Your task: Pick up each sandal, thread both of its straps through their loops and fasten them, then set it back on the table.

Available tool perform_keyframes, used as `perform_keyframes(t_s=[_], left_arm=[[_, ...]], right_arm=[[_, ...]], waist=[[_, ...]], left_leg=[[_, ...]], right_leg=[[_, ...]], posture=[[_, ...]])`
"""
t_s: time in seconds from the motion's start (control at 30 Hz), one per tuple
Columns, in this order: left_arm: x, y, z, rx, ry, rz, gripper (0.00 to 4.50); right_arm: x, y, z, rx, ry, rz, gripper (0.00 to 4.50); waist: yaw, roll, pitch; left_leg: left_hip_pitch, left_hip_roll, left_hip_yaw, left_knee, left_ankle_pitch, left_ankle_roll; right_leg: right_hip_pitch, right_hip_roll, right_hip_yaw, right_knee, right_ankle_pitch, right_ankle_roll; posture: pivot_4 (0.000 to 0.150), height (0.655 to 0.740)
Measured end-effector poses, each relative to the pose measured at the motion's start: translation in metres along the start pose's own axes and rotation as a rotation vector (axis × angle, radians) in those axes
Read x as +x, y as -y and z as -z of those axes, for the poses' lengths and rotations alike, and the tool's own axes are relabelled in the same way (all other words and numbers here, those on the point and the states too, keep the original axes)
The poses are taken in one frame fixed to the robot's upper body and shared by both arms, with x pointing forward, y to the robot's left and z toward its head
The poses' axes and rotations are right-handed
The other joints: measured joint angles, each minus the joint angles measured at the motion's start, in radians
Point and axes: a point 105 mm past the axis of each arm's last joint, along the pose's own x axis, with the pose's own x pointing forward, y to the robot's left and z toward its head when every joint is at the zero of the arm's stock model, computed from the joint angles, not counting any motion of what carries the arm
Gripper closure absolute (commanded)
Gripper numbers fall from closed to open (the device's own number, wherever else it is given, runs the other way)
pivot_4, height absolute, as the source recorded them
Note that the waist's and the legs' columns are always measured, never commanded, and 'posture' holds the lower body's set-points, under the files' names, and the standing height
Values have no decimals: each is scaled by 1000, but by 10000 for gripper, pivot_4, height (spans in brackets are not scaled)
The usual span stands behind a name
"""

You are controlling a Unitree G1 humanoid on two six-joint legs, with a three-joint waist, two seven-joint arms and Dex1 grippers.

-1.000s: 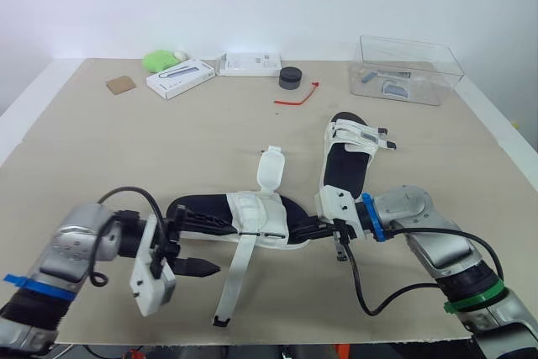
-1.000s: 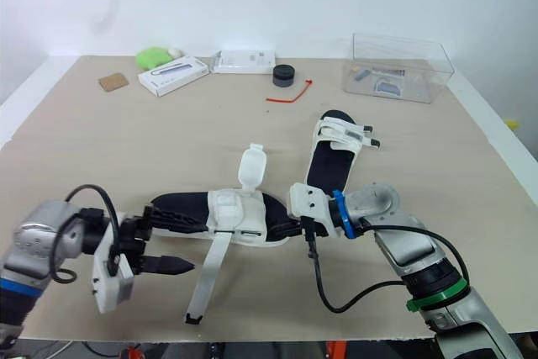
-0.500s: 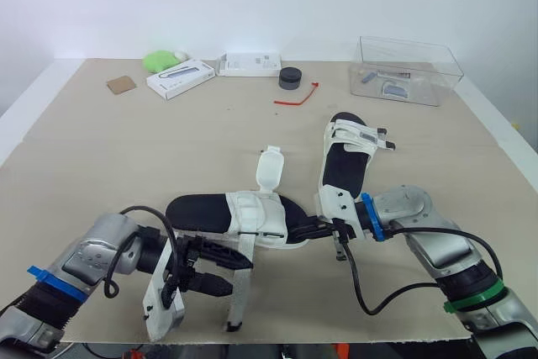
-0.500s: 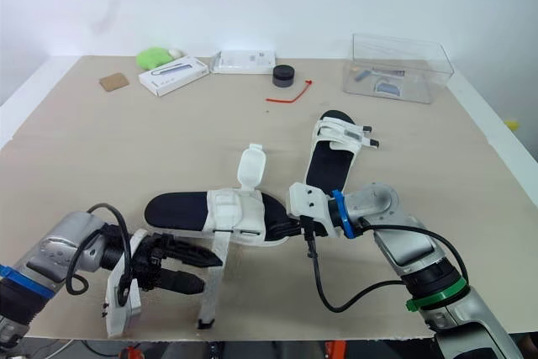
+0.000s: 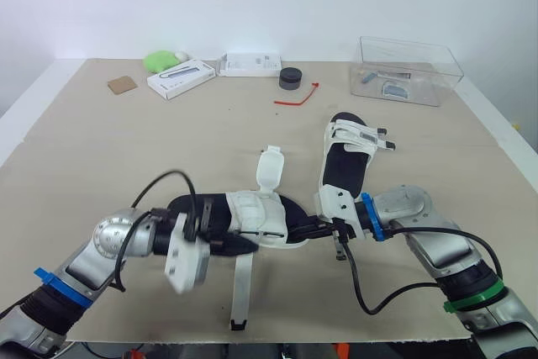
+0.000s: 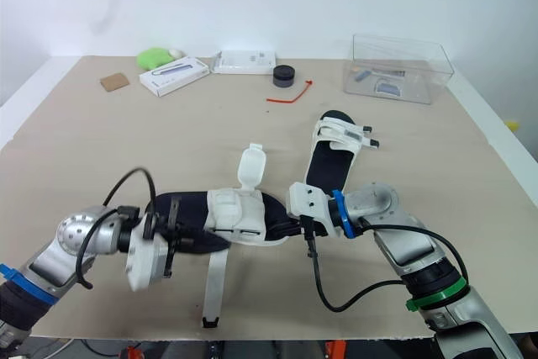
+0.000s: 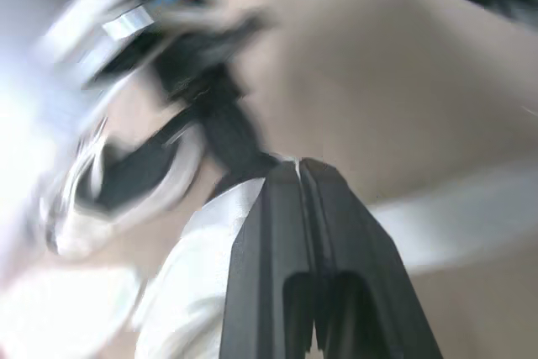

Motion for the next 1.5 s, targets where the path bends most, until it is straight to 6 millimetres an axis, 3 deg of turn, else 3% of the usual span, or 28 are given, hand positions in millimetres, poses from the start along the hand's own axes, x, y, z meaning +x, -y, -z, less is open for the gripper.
perform_keyframes(t_s=[0.17, 0.33, 0.5, 0.73, 1.0, 1.17, 1.5], left_arm=[[6, -19, -20, -273, 56, -56, 44231], [4, -35, -18, -354, 46, -115, 44231], [-5, -10, -4, -169, -45, -31, 44231], [-14, -3, 0, 244, -66, 41, 44231], [-25, 16, -5, 764, -1, 199, 7431], [-28, 30, 1, 813, 16, 282, 7431], [-30, 37, 16, 812, -31, 326, 7431]], right_arm=[[0, 0, 0, -2, 1, 0, 45000], [0, 1, 0, -3, 0, 2, 45000], [-1, 0, 1, -2, -6, 1, 45000], [-3, 1, 2, -2, -12, 6, 45000], [-3, 1, 2, -6, -11, 2, 45000], [-3, 1, 2, -8, -13, 4, 45000], [-3, 1, 2, -8, -13, 4, 45000]], waist=[[0, 0, 0], [0, 0, 0], [0, 0, 0], [3, 0, 0], [3, 0, 0], [2, 0, 0], [1, 0, 0]], left_leg=[[0, 0, -2, 0, 0, 0], [0, -1, -2, 0, 1, -1], [1, -1, 0, -1, 0, -1], [1, 0, 2, 0, 1, -1], [1, 0, 2, 0, 1, -1], [1, 0, 3, 0, 1, -1], [1, 0, 3, 0, 1, -1]], right_leg=[[0, 0, 0, 0, 0, 0], [0, 1, 0, 0, 0, 0], [0, 1, 1, 0, -1, -2], [0, 0, 1, 0, 0, -3], [0, 0, 1, 0, 1, -3], [0, 0, 2, 0, 1, -2], [0, 0, 2, 0, 1, -2]], posture=[[1500, 7400], [1500, 7400], [1500, 7400], [1500, 7400], [1500, 7400], [1500, 7400], [1500, 7400]])
